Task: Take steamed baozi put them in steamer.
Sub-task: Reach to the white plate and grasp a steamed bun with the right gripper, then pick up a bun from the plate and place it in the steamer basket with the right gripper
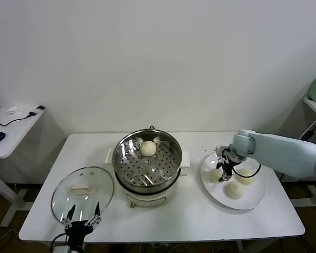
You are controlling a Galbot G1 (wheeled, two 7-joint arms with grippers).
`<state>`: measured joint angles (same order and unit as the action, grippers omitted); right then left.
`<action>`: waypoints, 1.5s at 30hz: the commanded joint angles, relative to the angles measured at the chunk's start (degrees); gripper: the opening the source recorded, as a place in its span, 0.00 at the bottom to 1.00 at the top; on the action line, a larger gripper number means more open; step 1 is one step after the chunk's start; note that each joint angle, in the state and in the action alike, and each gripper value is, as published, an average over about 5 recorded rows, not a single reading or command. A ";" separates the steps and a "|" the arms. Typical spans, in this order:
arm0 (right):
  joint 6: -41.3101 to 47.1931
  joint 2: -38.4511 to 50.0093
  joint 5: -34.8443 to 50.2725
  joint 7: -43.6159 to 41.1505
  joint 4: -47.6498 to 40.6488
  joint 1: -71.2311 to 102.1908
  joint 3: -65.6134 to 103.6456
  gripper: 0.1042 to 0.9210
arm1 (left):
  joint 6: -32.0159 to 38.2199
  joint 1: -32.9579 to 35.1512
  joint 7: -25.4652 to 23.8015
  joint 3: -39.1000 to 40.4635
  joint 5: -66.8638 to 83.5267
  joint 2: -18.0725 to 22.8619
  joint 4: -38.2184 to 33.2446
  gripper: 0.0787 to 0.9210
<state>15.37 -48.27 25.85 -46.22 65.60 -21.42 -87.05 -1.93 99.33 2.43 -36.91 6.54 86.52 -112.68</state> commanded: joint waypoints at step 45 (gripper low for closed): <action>15.35 -38.18 32.32 14.58 3.80 -15.60 -5.28 0.61 | -0.91 -1.37 -0.34 1.78 -1.00 -0.51 -2.44 0.88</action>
<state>28.62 -81.00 59.89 -35.17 75.53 -45.51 -93.72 -2.89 97.84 2.12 -35.19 5.57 86.13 -115.25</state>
